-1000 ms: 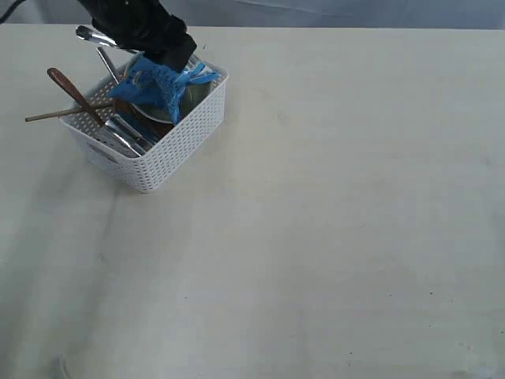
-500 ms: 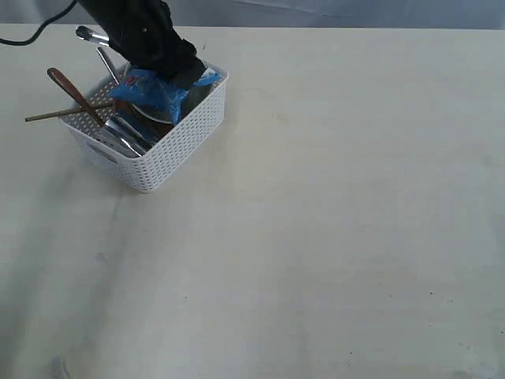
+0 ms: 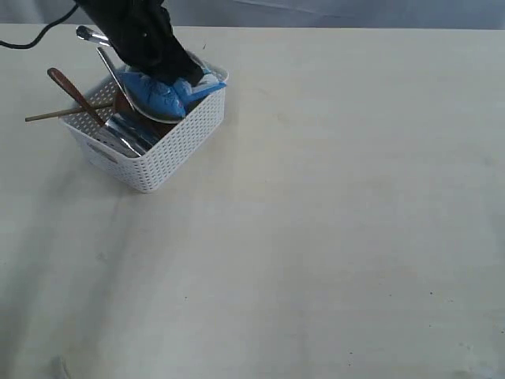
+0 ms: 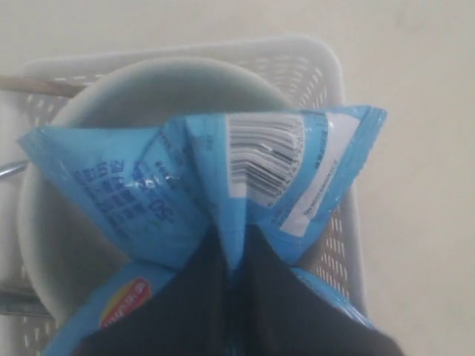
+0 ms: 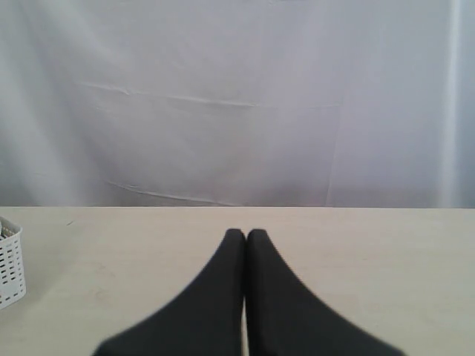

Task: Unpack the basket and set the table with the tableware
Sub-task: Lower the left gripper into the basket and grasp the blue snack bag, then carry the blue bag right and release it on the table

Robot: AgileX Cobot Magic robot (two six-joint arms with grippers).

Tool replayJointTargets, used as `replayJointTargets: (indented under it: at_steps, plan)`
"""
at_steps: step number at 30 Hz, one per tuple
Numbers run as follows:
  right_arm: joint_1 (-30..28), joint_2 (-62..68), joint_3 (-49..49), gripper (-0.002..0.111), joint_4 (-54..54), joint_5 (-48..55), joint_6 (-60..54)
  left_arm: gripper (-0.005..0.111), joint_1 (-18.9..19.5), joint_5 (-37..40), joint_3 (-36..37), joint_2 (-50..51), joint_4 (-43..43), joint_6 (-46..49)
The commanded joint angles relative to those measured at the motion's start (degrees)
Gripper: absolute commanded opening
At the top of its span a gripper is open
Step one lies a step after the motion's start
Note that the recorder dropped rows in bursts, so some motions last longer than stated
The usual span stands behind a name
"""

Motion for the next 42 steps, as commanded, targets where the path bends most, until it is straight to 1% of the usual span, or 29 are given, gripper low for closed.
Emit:
replayJointTargets:
  at_steps: [1,5,7,8,10,11,12,16,18,23,28,31,34,38,42]
  plan:
    - [-0.3,-0.4,0.1,0.000,0.0,-0.4,0.1,0.000,-0.3,1.6,-1.7,-3.7,0.1,0.2]
    - [-0.3,-0.4,0.1,0.000,0.0,-0.4,0.1,0.000,-0.3,2.3,-2.7,-6.8,-1.6,0.2]
    - [-0.3,-0.4,0.1,0.000,0.0,-0.4,0.2,0.000,-0.6,2.5,-2.7,-8.8,-5.8,0.8]
    - [-0.3,-0.4,0.1,0.000,0.0,-0.4,0.2,0.000,-1.1,2.9,-2.7,-9.2,-8.7,3.3]
    - [-0.3,-0.4,0.1,0.000,0.0,-0.4,0.2,0.000,-3.4,2.5,-2.7,-9.3,-13.6,8.5]
    - [-0.3,-0.4,0.1,0.000,0.0,-0.4,0.2,0.000,-4.9,1.2,-2.7,-9.2,-15.0,9.4]
    - [-0.3,-0.4,0.1,0.000,0.0,-0.4,0.2,0.000,-7.1,-1.5,-2.7,-9.1,-15.8,10.3]
    - [-0.3,-0.4,0.1,0.000,0.0,-0.4,0.2,0.000,-13.0,-10.9,-3.0,-7.7,-15.8,12.8]
    - [-0.3,-0.4,0.1,0.000,0.0,-0.4,0.2,0.000,-15.6,-13.2,-4.7,-5.8,-15.8,13.4]
    - [-0.3,-0.4,0.1,0.000,0.0,-0.4,0.2,0.000,-19.8,-11.6,-13.8,2.4,-15.8,13.4]
    - [-0.3,-0.4,0.1,0.000,0.0,-0.4,0.2,0.000,-23.0,-9.3,-24.7,11.6,-16.8,13.1]
    - [-0.3,-0.4,0.1,0.000,0.0,-0.4,0.1,0.000,-24.8,-7.4,-30.2,16.2,-18.7,13.1]
    - [-0.3,-0.4,0.1,0.000,0.0,-0.4,0.1,0.000,-26.5,-5.3,-35.2,20.4,-18.6,13.1]
    - [-0.3,-0.4,0.1,0.000,0.0,-0.4,0.1,0.000,-27.8,-3.9,-40.4,25.0,-18.4,13.1]
    - [-0.3,-0.4,0.1,0.000,0.0,-0.4,0.1,0.000,-28.1,-3.5,-42.5,28.3,-18.4,12.5]
